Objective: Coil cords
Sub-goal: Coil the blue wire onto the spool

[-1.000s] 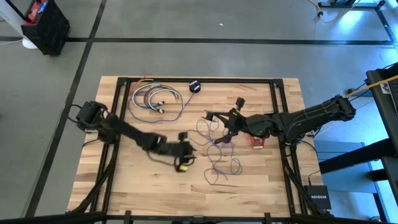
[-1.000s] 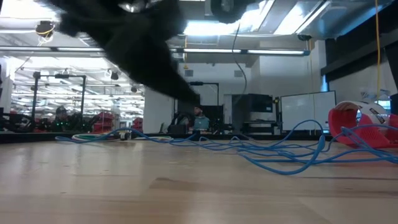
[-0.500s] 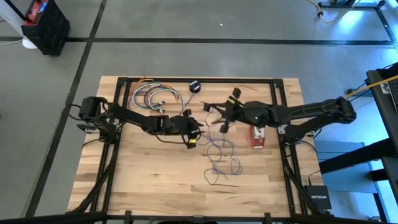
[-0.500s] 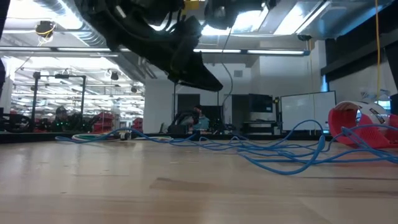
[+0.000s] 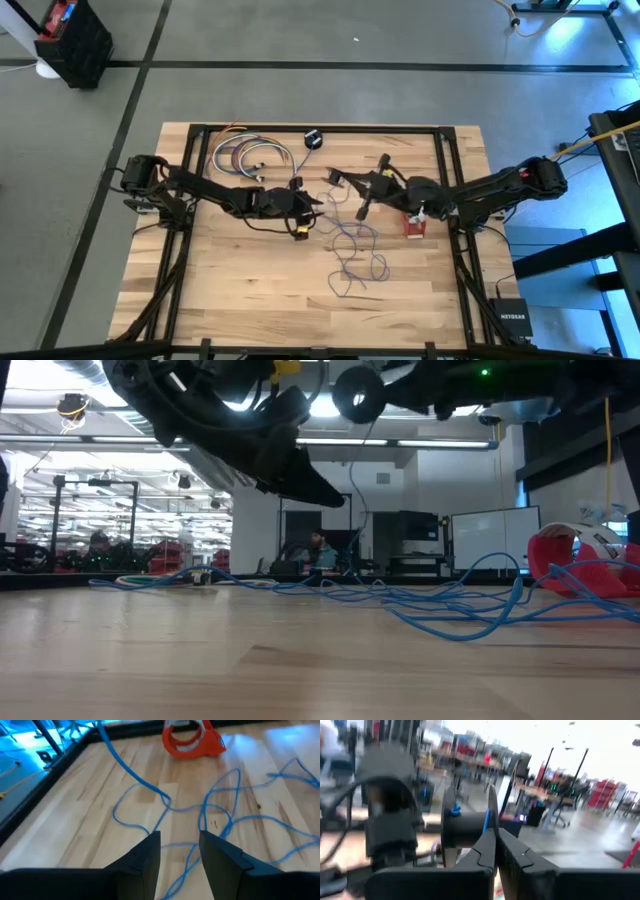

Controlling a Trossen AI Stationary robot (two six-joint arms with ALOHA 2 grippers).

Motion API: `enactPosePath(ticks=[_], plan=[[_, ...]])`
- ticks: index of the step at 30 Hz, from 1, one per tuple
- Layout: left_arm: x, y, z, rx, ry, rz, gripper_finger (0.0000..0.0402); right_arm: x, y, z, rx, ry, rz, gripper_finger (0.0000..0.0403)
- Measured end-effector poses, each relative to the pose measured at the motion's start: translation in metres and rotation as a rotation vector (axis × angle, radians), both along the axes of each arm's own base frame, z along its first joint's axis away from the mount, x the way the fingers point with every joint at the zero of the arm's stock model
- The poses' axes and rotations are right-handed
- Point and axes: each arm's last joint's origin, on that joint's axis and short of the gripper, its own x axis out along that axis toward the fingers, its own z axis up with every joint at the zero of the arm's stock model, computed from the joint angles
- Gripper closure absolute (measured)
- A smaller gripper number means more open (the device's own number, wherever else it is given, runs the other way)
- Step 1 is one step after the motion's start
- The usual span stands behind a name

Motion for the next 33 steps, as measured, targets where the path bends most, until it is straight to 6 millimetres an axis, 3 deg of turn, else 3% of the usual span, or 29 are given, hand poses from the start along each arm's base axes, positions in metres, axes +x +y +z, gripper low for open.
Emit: enactPosePath(ticks=[5, 12, 18, 26, 33], plan=[[0.001, 0.001, 0.007, -0.021, -0.055, 0.014, 0.0273, -0.001, 0.001, 0.000, -0.042, -0.011, 0.032, 0.0391], [-0.003, -0.001, 0.042, -0.109, -0.172, 0.036, 0.0273, 0.001, -0.007, 0.004, -0.077, -0.006, 0.033, 0.0391], [0.000, 0.010, 0.041, -0.086, -0.195, 0.059, 0.0273, 0.006, -0.014, 0.020, -0.078, -0.054, 0.005, 0.0391], [0.004, 0.036, 0.040, -0.082, -0.258, 0.139, 0.0273, 0.006, -0.013, 0.020, -0.102, -0.037, 0.003, 0.0391], [0.004, 0.042, 0.039, -0.035, -0.241, 0.139, 0.0273, 0.006, -0.013, 0.020, -0.116, -0.031, 0.000, 0.0391]])
